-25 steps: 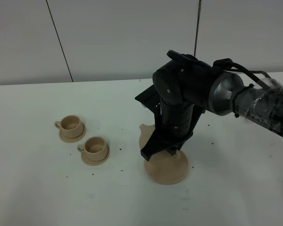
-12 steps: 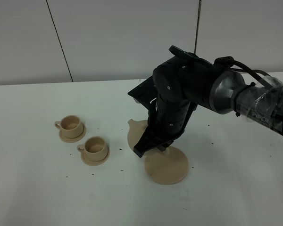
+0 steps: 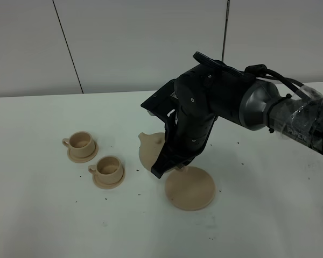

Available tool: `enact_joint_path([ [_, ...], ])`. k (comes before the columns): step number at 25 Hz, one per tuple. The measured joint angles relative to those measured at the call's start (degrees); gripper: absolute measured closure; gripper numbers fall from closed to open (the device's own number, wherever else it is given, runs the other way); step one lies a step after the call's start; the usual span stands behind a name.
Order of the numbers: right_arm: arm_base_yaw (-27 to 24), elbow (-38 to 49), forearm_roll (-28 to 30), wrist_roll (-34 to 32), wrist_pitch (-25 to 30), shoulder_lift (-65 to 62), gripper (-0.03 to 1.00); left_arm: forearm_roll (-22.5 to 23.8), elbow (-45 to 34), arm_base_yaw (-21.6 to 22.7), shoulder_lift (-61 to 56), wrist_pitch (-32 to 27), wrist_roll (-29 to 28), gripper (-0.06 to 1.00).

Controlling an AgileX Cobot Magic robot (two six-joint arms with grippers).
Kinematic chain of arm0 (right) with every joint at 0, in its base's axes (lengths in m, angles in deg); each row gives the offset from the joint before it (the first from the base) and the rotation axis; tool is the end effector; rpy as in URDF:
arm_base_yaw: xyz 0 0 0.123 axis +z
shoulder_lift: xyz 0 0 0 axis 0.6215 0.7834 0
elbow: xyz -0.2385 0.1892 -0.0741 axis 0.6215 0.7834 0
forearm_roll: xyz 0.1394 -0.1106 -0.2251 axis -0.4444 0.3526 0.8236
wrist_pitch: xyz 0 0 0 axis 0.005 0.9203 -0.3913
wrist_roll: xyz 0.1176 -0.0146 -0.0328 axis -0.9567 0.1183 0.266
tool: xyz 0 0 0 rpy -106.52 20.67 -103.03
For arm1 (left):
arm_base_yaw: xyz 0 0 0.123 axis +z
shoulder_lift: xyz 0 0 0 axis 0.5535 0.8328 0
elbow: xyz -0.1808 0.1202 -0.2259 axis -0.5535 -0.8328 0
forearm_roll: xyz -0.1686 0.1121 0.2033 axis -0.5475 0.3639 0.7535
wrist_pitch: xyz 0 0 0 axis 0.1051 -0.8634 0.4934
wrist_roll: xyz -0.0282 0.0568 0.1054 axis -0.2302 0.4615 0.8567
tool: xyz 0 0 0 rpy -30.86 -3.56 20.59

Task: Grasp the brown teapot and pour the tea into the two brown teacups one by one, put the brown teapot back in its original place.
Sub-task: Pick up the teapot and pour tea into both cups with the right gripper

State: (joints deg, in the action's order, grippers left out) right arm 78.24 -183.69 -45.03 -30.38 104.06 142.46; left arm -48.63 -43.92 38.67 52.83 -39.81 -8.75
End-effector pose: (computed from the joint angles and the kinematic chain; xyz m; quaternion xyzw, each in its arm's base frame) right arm 0.3956 0.3331 0.1986 -0.4437 0.8817 0.0466 0.1535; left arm 0.0254 0.0023 0.2837 -0.0279 0.8451 0.0295 0.5330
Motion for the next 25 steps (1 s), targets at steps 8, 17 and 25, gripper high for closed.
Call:
enact_joint_path([
  [8,0.0,0.0,0.5,3.9,-3.1,0.0,0.87,0.0,0.0,0.0,0.0,0.0,0.1,0.65],
  [17,0.0,-8.6,1.4,6.9,-1.0,4.0,0.87,0.0,0.0,0.0,0.0,0.0,0.1,0.65],
  [25,0.1,-22.9,1.4,11.4,3.9,12.3,0.87,0.0,0.0,0.0,0.0,0.0,0.1,0.65],
])
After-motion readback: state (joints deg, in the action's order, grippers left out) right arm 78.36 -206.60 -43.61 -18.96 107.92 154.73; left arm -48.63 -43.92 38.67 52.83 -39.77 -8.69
